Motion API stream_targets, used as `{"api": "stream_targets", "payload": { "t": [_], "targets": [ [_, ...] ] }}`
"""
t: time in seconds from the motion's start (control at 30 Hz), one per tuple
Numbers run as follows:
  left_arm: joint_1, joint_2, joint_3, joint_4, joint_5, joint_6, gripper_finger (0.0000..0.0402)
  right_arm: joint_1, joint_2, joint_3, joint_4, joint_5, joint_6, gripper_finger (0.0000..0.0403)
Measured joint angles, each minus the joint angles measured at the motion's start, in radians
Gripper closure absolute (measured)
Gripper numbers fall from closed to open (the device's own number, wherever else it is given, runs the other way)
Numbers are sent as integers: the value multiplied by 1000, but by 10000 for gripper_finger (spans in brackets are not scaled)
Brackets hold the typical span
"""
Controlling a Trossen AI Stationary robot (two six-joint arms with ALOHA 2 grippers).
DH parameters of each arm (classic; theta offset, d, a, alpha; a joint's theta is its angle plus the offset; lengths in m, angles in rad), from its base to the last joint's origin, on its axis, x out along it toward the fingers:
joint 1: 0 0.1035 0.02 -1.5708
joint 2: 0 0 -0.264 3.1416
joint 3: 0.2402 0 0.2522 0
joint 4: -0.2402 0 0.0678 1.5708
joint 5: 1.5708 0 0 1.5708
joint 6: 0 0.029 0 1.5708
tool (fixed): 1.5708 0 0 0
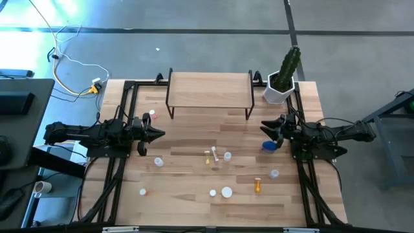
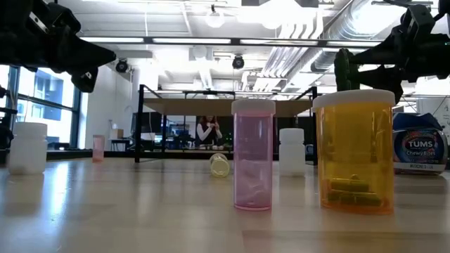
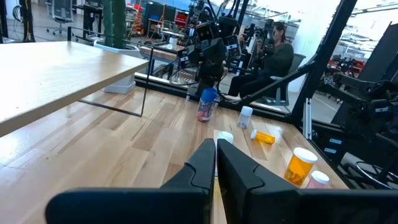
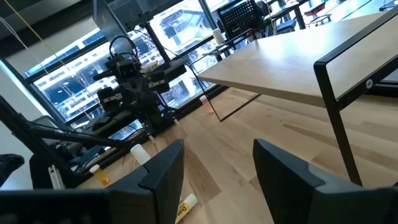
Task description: Pick and place medicine bottles onto shelf by color
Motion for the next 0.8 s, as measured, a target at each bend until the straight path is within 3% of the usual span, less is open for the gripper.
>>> {"api": "stream_targets", "payload": {
  "t": [0.7, 0.8],
  "targets": [
    [0, 0, 0, 13, -27, -5, 394, 0, 0, 0, 0, 2, 0, 220],
    [0, 0, 0, 13, -27, -71, 394, 0, 0, 0, 0, 2, 0, 220]
  ]
}}
